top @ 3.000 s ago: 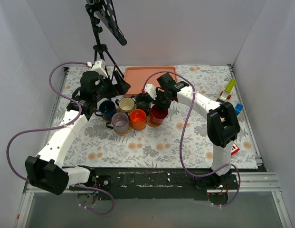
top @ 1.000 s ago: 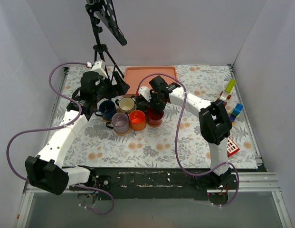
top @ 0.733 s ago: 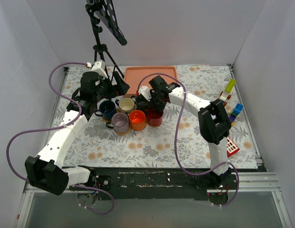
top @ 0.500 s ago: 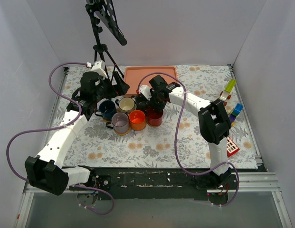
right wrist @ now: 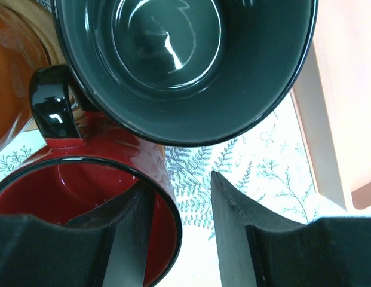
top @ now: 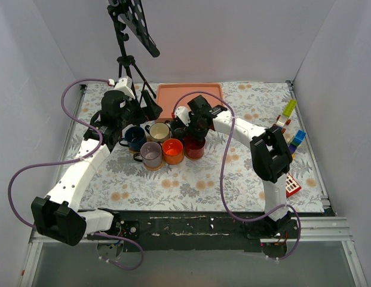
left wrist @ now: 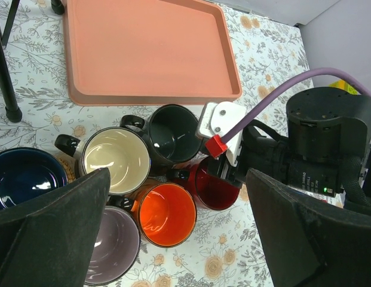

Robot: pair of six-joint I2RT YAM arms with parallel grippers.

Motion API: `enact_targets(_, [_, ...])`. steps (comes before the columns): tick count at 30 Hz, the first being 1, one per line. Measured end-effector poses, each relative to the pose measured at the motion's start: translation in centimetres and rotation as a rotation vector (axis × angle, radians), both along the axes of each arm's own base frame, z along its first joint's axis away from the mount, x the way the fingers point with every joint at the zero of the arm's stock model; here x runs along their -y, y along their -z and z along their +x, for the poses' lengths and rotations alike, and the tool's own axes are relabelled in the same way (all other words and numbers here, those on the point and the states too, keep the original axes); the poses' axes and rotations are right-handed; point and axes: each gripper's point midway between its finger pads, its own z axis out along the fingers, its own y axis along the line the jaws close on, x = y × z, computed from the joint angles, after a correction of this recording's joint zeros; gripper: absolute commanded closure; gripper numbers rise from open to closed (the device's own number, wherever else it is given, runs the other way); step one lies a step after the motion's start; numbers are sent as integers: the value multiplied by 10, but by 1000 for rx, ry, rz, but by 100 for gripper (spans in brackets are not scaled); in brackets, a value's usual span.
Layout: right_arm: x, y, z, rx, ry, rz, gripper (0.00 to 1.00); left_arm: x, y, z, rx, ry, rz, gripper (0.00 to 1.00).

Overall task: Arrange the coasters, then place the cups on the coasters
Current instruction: Place the cup on the coaster, then reset both arms

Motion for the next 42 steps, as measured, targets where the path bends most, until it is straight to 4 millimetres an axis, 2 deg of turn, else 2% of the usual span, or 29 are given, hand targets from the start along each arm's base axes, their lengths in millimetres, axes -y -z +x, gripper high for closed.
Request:
enact_targets(8, [4,-17,-8,34,-1,38,50,-1,3,-1,-12,-4,5,2])
enact_targets(17, [7,-67,-10,148,-3,126,50,-5,1,0,-3,-26,13,2])
enact_targets(24, [25,-97,-17,204,78,235,51,-23,12,-2,-12,-89,36,2])
enact_targets(29, [62,-105,-15,203,228,332,51,-43,25,2,-36,-166,66,2])
enact_targets(33, [106,-103,-16,191,401,397,51,-66,33,4,-62,-254,88,2])
enact_targets(36, [147,-108,-15,199,568,459,51,-90,34,4,-82,-343,81,2])
enact_targets(39, [188,-126,-14,244,735,541,50,-110,24,1,-63,-431,63,2])
enact_targets(42, [212,-158,-17,336,820,613,50,-120,3,-7,-5,-483,42,2])
